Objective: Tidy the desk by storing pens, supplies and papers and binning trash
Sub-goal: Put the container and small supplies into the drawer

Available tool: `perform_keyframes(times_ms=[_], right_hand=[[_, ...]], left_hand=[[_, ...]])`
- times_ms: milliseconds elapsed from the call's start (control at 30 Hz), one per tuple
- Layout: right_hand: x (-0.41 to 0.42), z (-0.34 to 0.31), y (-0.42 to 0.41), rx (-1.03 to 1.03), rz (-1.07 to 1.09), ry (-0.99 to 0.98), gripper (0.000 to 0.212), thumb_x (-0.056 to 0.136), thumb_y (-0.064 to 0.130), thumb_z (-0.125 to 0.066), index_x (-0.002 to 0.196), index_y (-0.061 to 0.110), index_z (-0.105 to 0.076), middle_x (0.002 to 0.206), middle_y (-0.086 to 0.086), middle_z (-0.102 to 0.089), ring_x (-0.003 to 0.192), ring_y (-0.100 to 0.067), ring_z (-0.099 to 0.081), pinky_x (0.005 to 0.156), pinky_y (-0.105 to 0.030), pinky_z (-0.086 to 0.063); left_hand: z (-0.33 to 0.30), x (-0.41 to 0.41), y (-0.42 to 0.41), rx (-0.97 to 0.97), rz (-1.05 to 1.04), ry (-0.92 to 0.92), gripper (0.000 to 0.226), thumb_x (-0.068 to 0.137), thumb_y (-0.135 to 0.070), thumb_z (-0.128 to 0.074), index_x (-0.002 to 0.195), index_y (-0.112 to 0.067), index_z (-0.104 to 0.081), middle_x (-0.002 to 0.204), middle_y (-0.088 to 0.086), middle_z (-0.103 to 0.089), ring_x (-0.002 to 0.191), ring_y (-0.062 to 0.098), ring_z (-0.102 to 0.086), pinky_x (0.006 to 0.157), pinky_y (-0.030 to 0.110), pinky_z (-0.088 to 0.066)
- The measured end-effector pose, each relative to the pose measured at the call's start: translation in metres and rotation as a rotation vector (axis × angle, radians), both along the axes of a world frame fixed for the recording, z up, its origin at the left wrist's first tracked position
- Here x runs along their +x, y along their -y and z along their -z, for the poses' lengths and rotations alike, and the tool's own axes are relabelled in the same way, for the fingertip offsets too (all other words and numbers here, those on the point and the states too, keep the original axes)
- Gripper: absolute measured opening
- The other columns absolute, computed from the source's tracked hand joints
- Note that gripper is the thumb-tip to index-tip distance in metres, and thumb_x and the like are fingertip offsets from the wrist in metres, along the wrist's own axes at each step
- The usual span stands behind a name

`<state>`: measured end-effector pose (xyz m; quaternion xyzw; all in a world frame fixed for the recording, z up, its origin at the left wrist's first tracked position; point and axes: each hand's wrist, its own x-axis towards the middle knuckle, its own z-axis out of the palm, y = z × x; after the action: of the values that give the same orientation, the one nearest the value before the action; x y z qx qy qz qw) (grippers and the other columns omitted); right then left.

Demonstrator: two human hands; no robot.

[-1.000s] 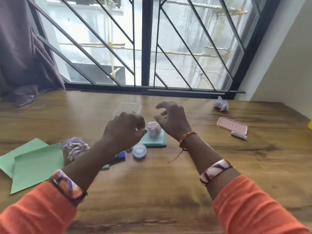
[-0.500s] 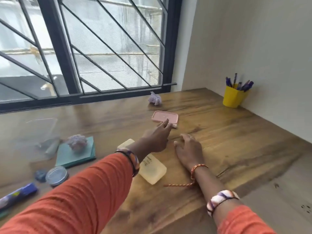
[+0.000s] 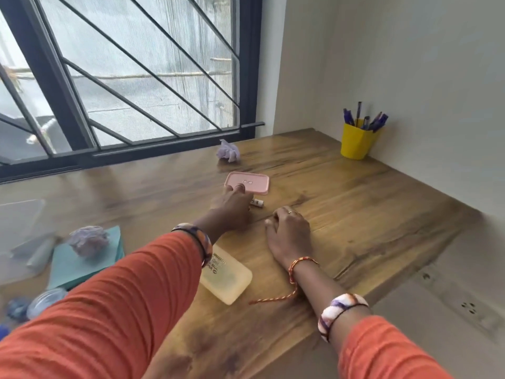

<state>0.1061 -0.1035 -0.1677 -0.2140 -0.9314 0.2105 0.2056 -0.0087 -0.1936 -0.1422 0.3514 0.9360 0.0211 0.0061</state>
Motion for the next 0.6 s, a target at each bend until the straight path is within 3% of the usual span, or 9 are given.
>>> perform_keyframes(times_ms=[133,267,400,600], right_hand=[[0.001,0.001,0.0,0.021,0.004,-0.01,0.022,0.088,0.025,-0.051,0.101,0.01,-0.059,0.112,-0.008,-0.059,0.11,-0.027,-0.052,0.096,-0.036,-0.039],[0.002,0.003,0.0,0.013,0.012,0.001,0.024,0.088,0.025,-0.05,0.104,0.01,-0.059,0.117,-0.008,-0.059,0.114,-0.025,-0.051,0.1,-0.037,-0.038],[0.004,0.003,0.0,0.018,0.038,0.017,0.026,0.087,0.023,-0.053,0.108,0.009,-0.061,0.117,-0.01,-0.061,0.114,-0.027,-0.052,0.099,-0.037,-0.04],[-0.037,-0.02,0.012,0.025,0.139,0.047,0.043,0.082,0.025,-0.06,0.123,0.013,-0.052,0.121,-0.015,-0.057,0.116,-0.036,-0.049,0.096,-0.042,-0.041]], left_hand=[[-0.004,0.002,-0.001,0.08,0.026,-0.095,0.026,0.087,-0.019,-0.051,0.111,-0.013,-0.06,0.118,0.012,-0.056,0.11,0.033,-0.052,0.083,0.041,-0.048],[-0.032,-0.005,0.023,0.214,0.036,0.018,0.017,0.079,-0.025,-0.067,0.092,-0.015,-0.07,0.1,0.011,-0.066,0.094,0.032,-0.062,0.077,0.041,-0.053],[-0.075,-0.016,0.087,0.239,-0.102,0.002,0.022,0.079,-0.029,-0.069,0.097,-0.017,-0.072,0.1,0.008,-0.069,0.094,0.029,-0.061,0.069,0.029,-0.045],[-0.122,-0.019,0.187,0.236,-0.368,-0.015,0.011,0.072,-0.033,-0.074,0.079,-0.025,-0.073,0.084,0.004,-0.064,0.08,0.026,-0.058,0.068,0.031,-0.044]])
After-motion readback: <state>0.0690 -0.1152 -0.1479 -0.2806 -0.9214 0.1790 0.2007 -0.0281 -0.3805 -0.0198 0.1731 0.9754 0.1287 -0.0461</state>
